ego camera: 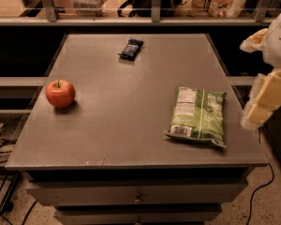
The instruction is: Pick apple
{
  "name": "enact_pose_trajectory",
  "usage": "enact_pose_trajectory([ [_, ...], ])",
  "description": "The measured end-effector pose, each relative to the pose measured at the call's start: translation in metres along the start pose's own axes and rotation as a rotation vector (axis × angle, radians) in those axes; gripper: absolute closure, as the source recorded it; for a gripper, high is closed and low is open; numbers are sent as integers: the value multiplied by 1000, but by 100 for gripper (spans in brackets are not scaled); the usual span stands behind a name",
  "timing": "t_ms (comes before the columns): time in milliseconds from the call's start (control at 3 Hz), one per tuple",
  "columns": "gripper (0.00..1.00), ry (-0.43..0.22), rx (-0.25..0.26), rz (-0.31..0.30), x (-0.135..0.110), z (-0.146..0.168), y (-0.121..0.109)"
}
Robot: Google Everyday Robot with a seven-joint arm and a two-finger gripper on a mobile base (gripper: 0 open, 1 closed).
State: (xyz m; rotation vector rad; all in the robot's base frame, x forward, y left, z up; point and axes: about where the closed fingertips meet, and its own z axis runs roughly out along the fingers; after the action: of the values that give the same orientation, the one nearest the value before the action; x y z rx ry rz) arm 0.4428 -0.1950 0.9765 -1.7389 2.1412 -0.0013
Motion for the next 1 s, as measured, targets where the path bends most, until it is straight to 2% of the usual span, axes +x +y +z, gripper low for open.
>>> enact_pose_trajectory([
  [333,0,-167,-50,-54,-45,18,5],
  [667,0,-325,-79,-73,-92,34,12],
  [1000,0,-360,-75,-74,-104,32,12],
])
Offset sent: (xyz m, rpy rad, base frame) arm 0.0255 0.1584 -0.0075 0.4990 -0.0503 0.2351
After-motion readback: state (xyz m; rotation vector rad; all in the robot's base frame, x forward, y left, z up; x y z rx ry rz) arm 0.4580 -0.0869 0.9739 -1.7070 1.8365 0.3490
